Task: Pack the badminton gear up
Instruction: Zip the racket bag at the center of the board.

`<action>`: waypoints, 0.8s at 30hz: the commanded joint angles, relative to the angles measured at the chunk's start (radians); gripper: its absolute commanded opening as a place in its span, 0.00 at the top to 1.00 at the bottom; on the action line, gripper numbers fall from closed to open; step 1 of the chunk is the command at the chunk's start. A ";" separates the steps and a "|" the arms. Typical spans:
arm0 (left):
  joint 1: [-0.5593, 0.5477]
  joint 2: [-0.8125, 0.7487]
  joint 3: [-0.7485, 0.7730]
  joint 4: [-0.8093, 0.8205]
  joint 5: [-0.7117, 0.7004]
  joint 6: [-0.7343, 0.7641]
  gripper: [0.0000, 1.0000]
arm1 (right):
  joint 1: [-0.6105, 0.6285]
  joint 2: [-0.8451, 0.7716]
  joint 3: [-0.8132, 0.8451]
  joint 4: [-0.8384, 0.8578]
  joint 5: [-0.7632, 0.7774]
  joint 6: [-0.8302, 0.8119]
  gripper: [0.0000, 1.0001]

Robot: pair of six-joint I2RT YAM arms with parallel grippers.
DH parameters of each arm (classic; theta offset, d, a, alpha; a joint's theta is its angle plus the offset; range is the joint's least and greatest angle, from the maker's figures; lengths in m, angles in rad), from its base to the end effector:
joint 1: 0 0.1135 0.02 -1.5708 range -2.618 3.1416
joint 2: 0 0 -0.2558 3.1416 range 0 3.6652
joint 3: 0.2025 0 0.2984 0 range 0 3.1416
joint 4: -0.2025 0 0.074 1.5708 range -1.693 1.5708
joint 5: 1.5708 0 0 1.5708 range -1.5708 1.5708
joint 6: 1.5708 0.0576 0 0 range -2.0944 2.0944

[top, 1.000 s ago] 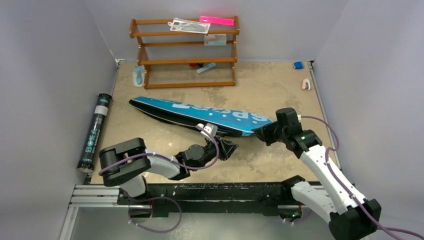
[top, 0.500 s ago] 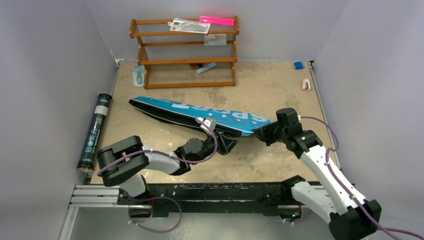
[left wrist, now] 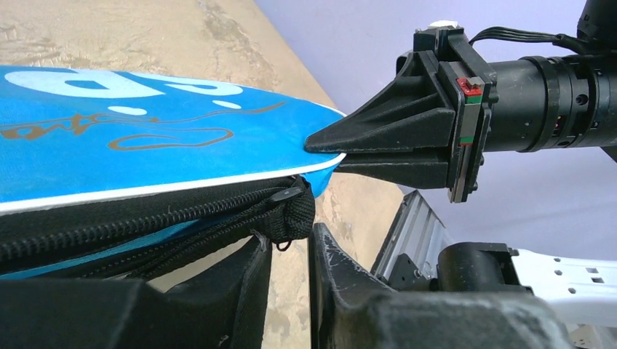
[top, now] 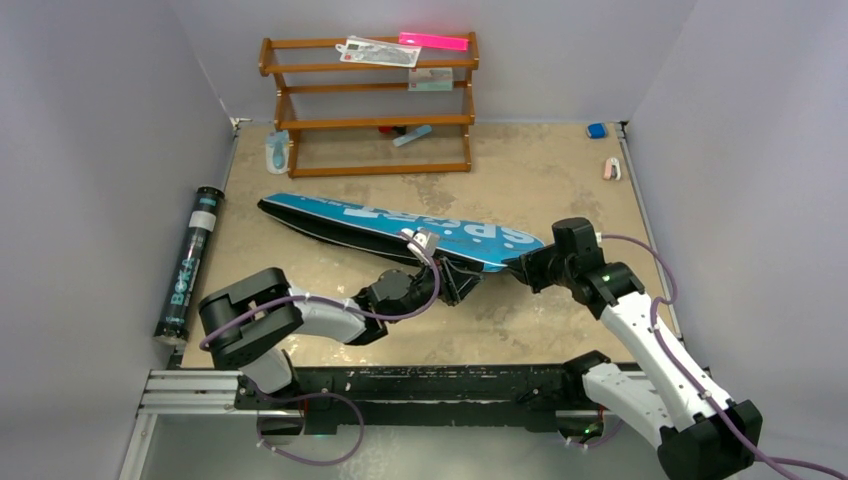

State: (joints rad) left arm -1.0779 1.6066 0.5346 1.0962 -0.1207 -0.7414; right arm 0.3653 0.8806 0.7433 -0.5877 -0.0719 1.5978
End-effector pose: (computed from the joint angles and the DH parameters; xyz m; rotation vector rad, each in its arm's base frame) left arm 0.1731 -0.3076 0.1443 0.1817 1.7008 -1.3171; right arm 0.2351 0.0943 0.2430 1.4382 2.1019 1.0037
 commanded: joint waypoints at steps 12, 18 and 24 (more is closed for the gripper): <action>0.014 -0.071 0.073 -0.267 -0.120 -0.039 1.00 | 0.000 -0.036 -0.013 -0.006 0.014 0.022 1.00; 0.015 -0.178 0.139 -0.669 -0.258 -0.043 1.00 | 0.000 -0.027 0.004 -0.061 0.127 0.019 1.00; 0.016 -0.198 0.264 -1.046 -0.385 -0.035 1.00 | 0.000 -0.024 0.000 -0.065 0.170 0.018 1.00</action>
State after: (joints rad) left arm -1.0756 1.4376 0.7231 0.3576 -0.3378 -0.7784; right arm 0.3664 0.8753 0.7265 -0.6044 -0.0048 1.6085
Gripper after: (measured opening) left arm 0.003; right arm 0.026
